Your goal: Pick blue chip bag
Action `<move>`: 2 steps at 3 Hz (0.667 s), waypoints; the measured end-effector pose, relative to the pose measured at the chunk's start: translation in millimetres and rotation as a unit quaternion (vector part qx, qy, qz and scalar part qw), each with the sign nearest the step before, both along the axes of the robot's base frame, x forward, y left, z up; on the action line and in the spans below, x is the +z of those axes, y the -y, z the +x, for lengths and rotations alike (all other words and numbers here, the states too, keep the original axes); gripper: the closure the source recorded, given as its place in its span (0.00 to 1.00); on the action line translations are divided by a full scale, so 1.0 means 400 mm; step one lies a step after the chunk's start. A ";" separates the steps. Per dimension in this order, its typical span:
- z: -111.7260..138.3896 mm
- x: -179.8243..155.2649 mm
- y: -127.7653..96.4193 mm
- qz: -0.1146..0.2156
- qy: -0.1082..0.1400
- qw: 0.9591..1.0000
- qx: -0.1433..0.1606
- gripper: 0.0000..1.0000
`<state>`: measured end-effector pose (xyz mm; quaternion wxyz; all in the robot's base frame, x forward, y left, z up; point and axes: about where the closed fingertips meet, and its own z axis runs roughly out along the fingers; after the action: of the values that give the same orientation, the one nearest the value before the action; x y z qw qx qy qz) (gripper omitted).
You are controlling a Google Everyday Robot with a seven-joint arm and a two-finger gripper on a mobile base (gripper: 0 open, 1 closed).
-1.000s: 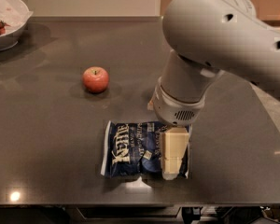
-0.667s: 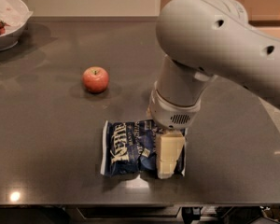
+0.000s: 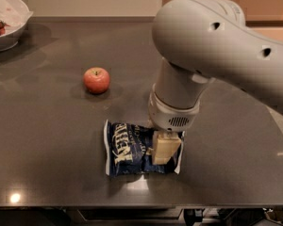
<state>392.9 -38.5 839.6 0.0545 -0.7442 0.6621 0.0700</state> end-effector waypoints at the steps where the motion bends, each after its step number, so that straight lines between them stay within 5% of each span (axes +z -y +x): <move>1: 0.012 0.017 0.007 0.003 0.007 1.000 -0.005 0.80; 2: 0.031 0.042 0.015 0.010 0.013 1.000 -0.012 1.00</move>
Offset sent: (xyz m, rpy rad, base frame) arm 0.0224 -0.0123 0.0273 0.0359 -0.0358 -0.0418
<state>405.4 -44.6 856.3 0.0716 -0.7367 0.6692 0.0658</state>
